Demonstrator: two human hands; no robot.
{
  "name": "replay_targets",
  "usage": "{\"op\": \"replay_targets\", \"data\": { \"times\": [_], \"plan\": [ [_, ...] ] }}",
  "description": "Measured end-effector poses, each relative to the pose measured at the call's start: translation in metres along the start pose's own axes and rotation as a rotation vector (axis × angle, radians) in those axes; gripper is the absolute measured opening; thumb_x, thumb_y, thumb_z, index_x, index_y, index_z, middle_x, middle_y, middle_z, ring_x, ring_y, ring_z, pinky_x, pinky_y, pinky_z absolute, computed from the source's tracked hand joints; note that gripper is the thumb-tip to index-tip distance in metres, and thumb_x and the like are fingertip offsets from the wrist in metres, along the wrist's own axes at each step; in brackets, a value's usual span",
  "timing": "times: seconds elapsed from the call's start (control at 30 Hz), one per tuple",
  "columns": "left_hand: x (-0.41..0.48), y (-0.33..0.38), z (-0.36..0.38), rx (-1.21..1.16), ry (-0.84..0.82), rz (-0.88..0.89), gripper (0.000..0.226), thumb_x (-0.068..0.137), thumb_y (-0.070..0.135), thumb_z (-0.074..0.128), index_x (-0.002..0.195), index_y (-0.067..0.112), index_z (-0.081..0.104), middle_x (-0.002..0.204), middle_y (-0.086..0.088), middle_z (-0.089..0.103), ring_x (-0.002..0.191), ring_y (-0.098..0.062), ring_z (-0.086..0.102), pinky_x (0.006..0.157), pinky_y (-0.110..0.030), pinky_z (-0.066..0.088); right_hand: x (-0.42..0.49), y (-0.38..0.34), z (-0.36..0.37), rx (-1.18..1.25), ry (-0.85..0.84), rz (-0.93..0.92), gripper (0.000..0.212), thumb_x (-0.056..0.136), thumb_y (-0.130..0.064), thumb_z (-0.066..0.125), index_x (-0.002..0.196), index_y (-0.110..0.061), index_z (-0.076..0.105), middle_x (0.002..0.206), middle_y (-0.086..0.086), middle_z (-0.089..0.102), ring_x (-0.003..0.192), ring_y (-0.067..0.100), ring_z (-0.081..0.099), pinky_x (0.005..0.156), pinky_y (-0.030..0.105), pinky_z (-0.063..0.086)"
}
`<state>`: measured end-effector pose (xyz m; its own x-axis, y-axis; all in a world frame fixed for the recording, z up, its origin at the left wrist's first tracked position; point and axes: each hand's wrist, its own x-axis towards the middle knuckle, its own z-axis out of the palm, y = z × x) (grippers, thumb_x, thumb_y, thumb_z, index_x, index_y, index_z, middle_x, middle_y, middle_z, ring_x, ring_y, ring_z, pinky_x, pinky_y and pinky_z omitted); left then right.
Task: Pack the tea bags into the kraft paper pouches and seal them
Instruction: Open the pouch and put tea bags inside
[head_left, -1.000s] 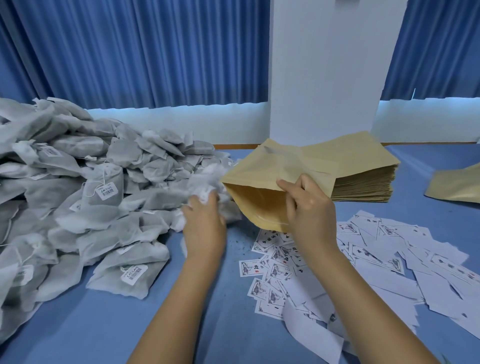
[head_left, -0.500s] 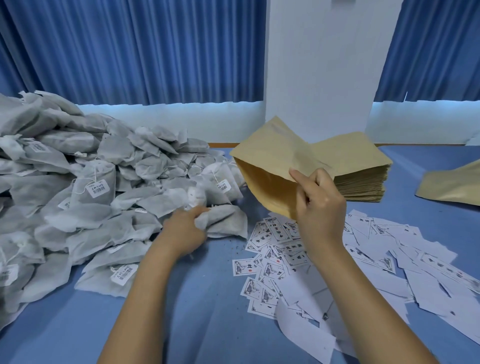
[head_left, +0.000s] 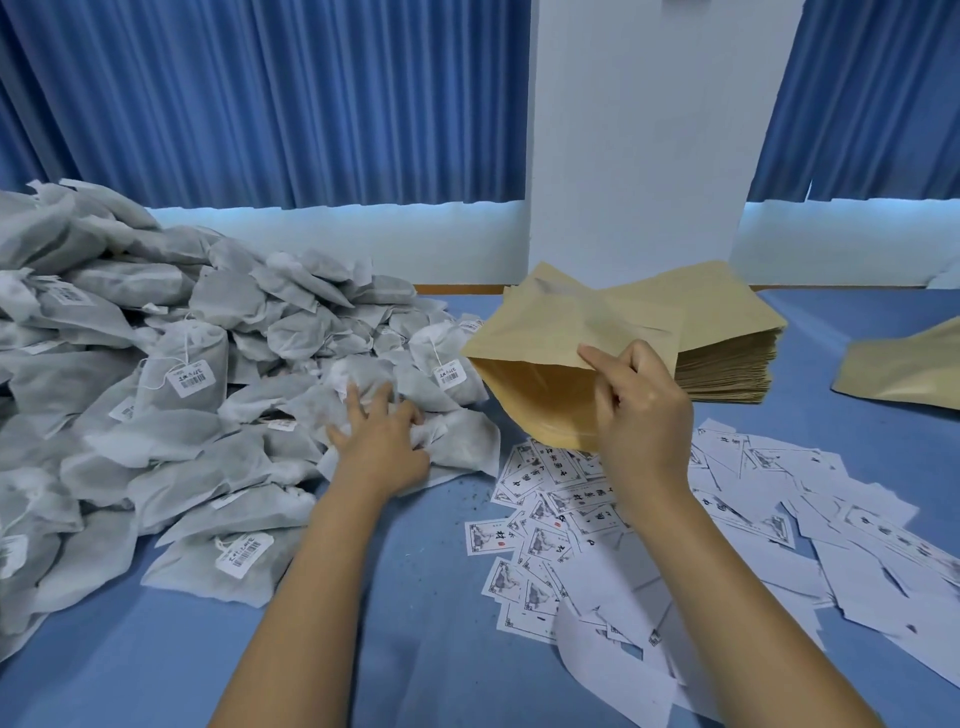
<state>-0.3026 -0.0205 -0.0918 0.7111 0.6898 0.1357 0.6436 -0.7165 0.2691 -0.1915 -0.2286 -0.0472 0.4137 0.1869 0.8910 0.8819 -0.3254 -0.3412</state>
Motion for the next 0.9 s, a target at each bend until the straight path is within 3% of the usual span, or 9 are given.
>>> {"op": "replay_targets", "data": {
  "times": [0.1,0.17,0.27,0.33,0.4,0.47,0.53,0.7,0.9],
  "plan": [
    [-0.009,0.003,0.004,0.089,0.017,-0.078,0.053,0.083,0.025,0.055,0.132,0.035,0.04,0.144,-0.008,0.023,0.128,-0.038,0.019,0.1,-0.055,0.034,0.0,0.001,0.0,-0.005,-0.001,0.01,0.029,0.082,0.009,0.059,0.101,-0.006,0.074,0.067,0.008,0.047,0.052,0.021,0.043,0.047,0.025,0.034],
    [-0.014,0.003,-0.001,-0.006,0.081,-0.124,0.05,0.086,0.02,0.052,0.134,0.033,0.044,0.135,-0.01,0.033,0.116,-0.038,0.032,0.095,-0.049,0.039,-0.001,0.001,-0.001,-0.005,-0.003,0.014,0.03,0.081,0.011,0.06,0.101,-0.006,0.074,0.066,0.008,0.047,0.051,0.021,0.043,0.047,0.025,0.033],
    [-0.015,-0.003,-0.015,-0.266,0.491,-0.129,0.042,0.082,0.01,0.055,0.123,0.02,0.058,0.121,-0.019,0.049,0.107,-0.042,0.042,0.086,-0.047,0.041,-0.001,0.001,-0.002,-0.005,-0.004,0.022,0.03,0.08,0.012,0.061,0.1,-0.006,0.074,0.066,0.008,0.046,0.051,0.022,0.043,0.047,0.025,0.033],
    [-0.017,0.0,-0.019,-0.247,0.711,0.036,0.045,0.075,0.007,0.063,0.118,0.019,0.061,0.116,-0.019,0.051,0.103,-0.041,0.044,0.083,-0.048,0.043,0.001,-0.001,-0.002,-0.001,0.004,0.029,0.029,0.081,0.012,0.06,0.099,-0.006,0.074,0.066,0.009,0.047,0.051,0.023,0.043,0.046,0.027,0.034],
    [-0.019,0.014,-0.012,-0.197,0.51,0.245,0.048,0.078,0.017,0.065,0.123,0.029,0.057,0.122,-0.012,0.049,0.11,-0.035,0.041,0.089,-0.048,0.044,0.001,-0.002,-0.002,0.007,0.005,0.037,0.029,0.081,0.011,0.059,0.099,-0.006,0.075,0.066,0.01,0.047,0.051,0.025,0.044,0.046,0.029,0.036],
    [-0.017,0.026,0.004,-0.142,0.135,0.228,0.054,0.082,0.041,0.063,0.132,0.044,0.043,0.134,-0.003,0.04,0.122,-0.03,0.033,0.095,-0.05,0.041,0.001,-0.003,-0.003,0.013,0.0,0.043,0.029,0.081,0.011,0.06,0.1,-0.006,0.075,0.067,0.01,0.048,0.052,0.025,0.045,0.046,0.029,0.036],
    [-0.013,0.028,0.016,-0.07,-0.02,0.159,0.071,0.074,0.058,0.065,0.136,0.053,0.031,0.139,0.002,0.034,0.124,-0.031,0.032,0.094,-0.052,0.042,0.0,-0.002,-0.005,0.016,-0.008,0.047,0.029,0.081,0.012,0.061,0.1,-0.006,0.075,0.067,0.01,0.048,0.052,0.024,0.045,0.047,0.029,0.036],
    [-0.002,0.022,0.017,-0.073,0.014,0.192,0.074,0.071,0.052,0.068,0.137,0.046,0.035,0.135,-0.004,0.041,0.112,-0.033,0.052,0.089,-0.042,0.049,0.002,-0.002,-0.006,0.017,-0.009,0.056,0.029,0.079,0.012,0.062,0.099,-0.005,0.074,0.066,0.009,0.047,0.051,0.022,0.044,0.049,0.026,0.033],
    [-0.012,0.02,0.013,-0.239,0.146,0.144,0.063,0.073,0.031,0.07,0.13,0.041,0.046,0.107,-0.004,0.056,0.091,-0.026,0.06,0.068,-0.028,0.044,-0.001,-0.002,-0.004,0.013,-0.038,0.049,0.031,0.077,0.013,0.062,0.098,-0.006,0.075,0.064,0.007,0.046,0.051,0.018,0.041,0.05,0.024,0.031]
  ]
}}
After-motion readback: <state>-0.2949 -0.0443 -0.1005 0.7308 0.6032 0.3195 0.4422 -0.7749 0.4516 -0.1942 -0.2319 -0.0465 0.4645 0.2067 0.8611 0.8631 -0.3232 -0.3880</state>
